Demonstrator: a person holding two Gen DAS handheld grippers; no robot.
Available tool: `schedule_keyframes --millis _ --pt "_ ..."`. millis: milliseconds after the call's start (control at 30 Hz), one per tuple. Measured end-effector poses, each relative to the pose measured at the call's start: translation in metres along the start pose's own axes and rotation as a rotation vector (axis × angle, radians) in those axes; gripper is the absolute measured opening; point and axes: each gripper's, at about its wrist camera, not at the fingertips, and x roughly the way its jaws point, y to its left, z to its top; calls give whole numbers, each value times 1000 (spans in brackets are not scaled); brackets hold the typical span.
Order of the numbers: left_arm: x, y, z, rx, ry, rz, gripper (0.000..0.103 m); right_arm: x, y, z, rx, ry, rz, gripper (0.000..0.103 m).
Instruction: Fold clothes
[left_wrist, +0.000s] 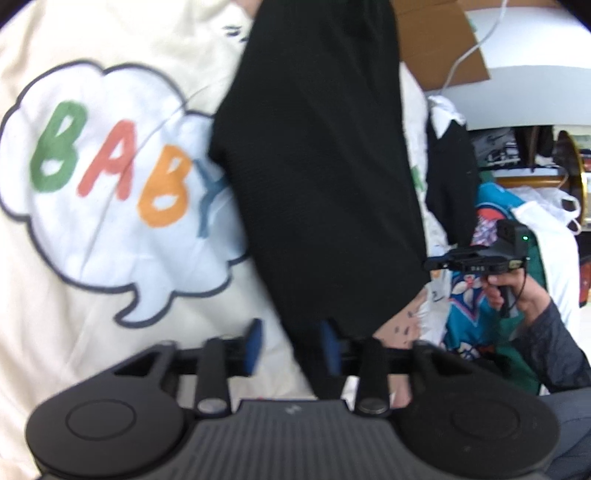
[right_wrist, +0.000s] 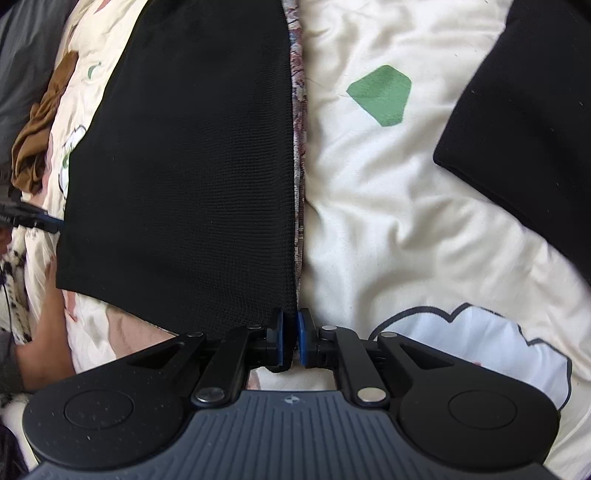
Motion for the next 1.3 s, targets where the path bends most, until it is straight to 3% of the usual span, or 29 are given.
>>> schedule_keyframes --millis 67,133,233,300,367,500,667,933,1300 --pt "5 -7 3 16 7 -6 60 -3 0 1 17 -11 22 31" --pt "17 -11 5 32 48 19 60 -6 0 4 43 -28 38 39" --pt "34 -19 8 75 127 67 55 -6 2 12 57 -30 53 42" --pt "42 -22 11 110 197 95 40 -2 6 19 62 -29 57 42" --pt "45 -22 15 138 246 121 33 3 10 26 58 -15 54 42" --pt "44 -22 28 143 298 116 32 9 13 31 56 17 52 42" --pt "39 -11 35 69 292 25 46 14 8 31 75 47 84 42" --pt "52 3 31 -24 268 -75 46 33 -11 23 126 97 134 42" --pt "70 4 25 -116 171 -142 45 55 -12 21 204 30 229 42"
